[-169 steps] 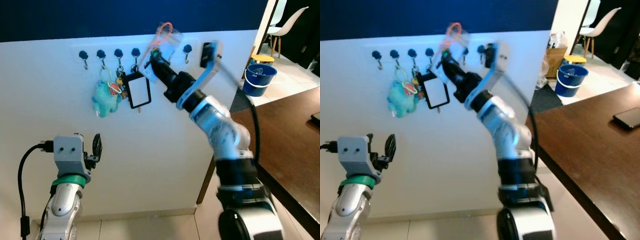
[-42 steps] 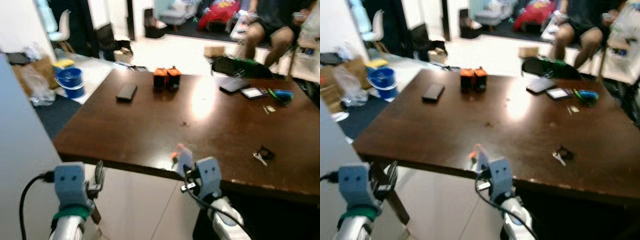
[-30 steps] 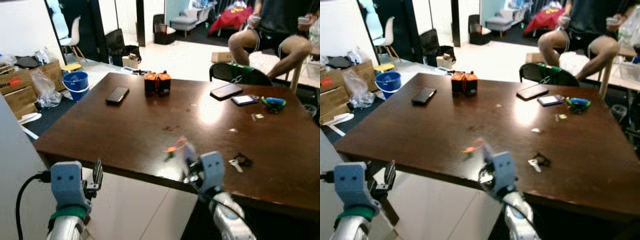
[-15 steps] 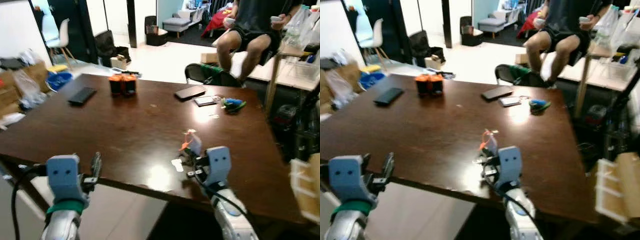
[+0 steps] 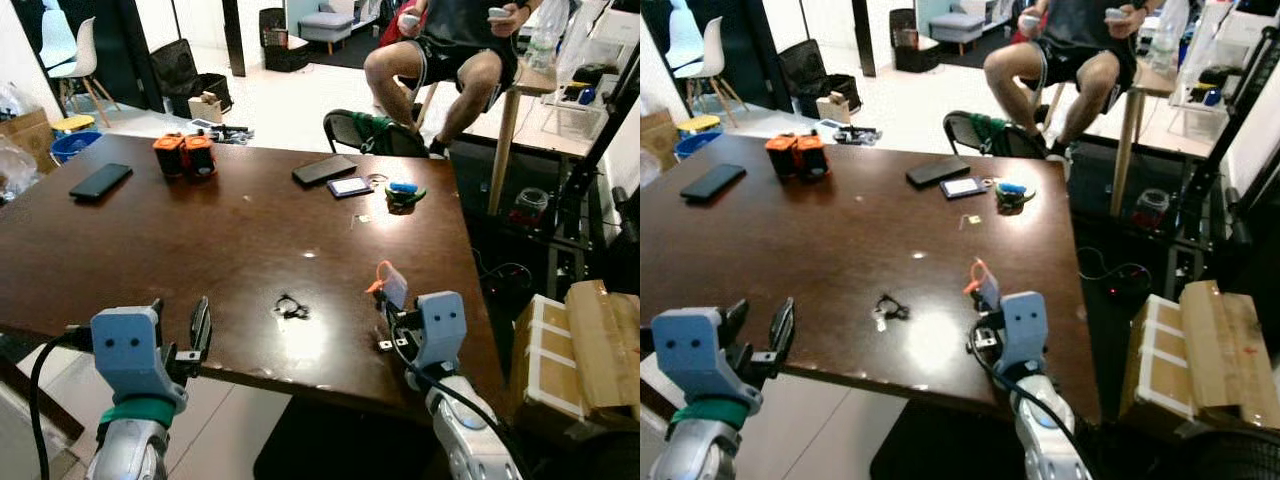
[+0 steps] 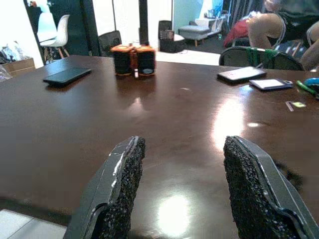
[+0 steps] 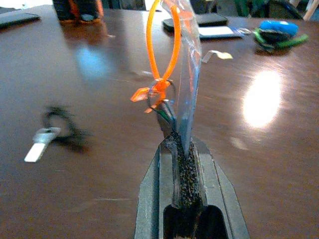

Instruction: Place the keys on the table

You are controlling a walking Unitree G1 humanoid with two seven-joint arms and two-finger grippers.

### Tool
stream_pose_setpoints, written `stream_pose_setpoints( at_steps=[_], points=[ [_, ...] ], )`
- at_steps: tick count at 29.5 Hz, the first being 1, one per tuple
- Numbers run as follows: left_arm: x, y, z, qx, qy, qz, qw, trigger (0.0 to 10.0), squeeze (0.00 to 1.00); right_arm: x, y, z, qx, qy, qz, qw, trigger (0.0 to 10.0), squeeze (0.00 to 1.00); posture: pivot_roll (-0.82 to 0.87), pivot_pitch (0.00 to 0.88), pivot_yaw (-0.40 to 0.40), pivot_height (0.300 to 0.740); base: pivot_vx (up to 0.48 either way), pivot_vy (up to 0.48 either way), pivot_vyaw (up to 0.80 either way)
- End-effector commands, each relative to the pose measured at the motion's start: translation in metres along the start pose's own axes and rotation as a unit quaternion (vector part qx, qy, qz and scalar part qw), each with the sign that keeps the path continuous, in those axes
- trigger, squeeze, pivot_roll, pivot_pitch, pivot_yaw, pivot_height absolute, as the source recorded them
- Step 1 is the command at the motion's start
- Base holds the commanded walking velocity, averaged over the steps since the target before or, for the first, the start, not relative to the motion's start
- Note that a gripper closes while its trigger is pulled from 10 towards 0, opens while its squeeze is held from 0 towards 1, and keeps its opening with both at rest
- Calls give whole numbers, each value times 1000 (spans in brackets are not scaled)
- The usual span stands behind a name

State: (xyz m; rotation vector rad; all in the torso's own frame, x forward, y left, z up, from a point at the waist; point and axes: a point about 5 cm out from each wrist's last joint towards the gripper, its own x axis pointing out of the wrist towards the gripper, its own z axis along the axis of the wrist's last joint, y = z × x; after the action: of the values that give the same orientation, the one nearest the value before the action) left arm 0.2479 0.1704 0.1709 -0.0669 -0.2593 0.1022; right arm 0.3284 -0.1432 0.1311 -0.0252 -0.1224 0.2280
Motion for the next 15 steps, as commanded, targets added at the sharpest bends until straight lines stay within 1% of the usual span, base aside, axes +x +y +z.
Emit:
stream_pose_setpoints(
  at_steps=[1, 2, 5, 11, 15],
  points=[
    [-3, 6, -6, 9, 16, 7, 1000, 10000, 0, -2, 4, -8, 13, 14, 0, 1000, 10000, 0, -122, 40, 110, 740, 0, 292, 0],
    [-3, 6, -6, 9, 16, 7, 1000, 10000, 0, -2, 4, -8, 13, 14, 0, 1000, 10000, 0, -122, 40, 110, 740, 0, 292, 0],
    [-3, 5, -5, 13, 10, 3, 1000, 10000, 0, -2, 3, -7, 14, 13, -2, 1000, 10000, 0, -122, 40, 110, 740, 0, 0, 0],
    [-3, 4, -6, 13, 20, -7, 1000, 10000, 0, -1, 2, -3, 12, 5, -4, 1000, 10000, 0, -129, 43, 118, 740, 0, 0, 0],
    [-2, 7, -9, 17, 28, 11, 999, 10000, 0, 0, 1, -2, 7, 0, 0, 1000, 10000, 0, -122, 46, 107, 740, 0, 0, 0]
  ],
)
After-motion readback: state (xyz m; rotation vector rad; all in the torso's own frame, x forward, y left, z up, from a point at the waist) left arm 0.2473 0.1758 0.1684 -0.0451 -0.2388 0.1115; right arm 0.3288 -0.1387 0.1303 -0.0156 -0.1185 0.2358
